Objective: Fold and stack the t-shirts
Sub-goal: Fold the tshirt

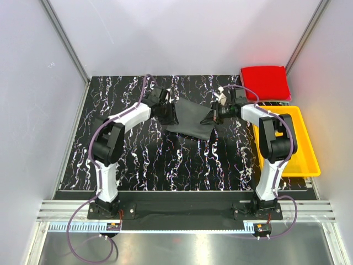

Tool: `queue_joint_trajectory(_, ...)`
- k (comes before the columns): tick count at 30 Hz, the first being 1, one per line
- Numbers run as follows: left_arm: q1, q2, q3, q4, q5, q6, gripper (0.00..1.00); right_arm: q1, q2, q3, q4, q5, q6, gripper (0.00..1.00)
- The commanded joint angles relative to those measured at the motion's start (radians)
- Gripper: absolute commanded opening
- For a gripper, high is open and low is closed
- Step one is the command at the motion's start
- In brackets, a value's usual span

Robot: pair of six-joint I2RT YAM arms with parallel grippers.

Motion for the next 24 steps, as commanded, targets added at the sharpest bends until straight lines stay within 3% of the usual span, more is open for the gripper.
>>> queue_joint_trajectory(1,-0.012,-0.054,0.02,0.098,0.095,-0.043,0.37,0.033,0.009,-0.04,0.067,-0.014,0.033,0.04)
queue_joint_trajectory(6,-0.017,0.007,-0.024,0.165,0.141,-0.06,0.37,0.036,0.051,-0.086,0.076,0.001,0.006,0.04)
queue_joint_trajectory(14,-0.014,0.091,-0.003,0.046,0.008,-0.017,0.36,0.03,0.068,-0.082,-0.013,0.107,-0.073,0.05)
queue_joint_trajectory(18,-0.014,0.029,-0.018,0.049,0.012,-0.008,0.36,0.03,-0.053,-0.066,-0.044,0.229,-0.034,0.19)
queue_joint_trajectory(19,-0.014,0.013,-0.015,0.046,0.017,-0.006,0.36,0.03,-0.073,-0.056,-0.062,0.275,-0.019,0.32)
queue_joint_trajectory(22,-0.008,-0.04,0.018,0.014,0.026,0.014,0.39,0.018,-0.133,-0.023,-0.107,0.463,0.015,0.5)
queue_joint_trajectory(23,0.008,-0.057,0.026,0.004,0.029,0.02,0.4,0.012,-0.142,-0.016,-0.11,0.495,0.021,0.65)
queue_joint_trajectory(24,0.017,-0.064,0.031,-0.015,0.029,0.043,0.44,0.0,-0.147,-0.009,-0.113,0.544,0.027,0.72)
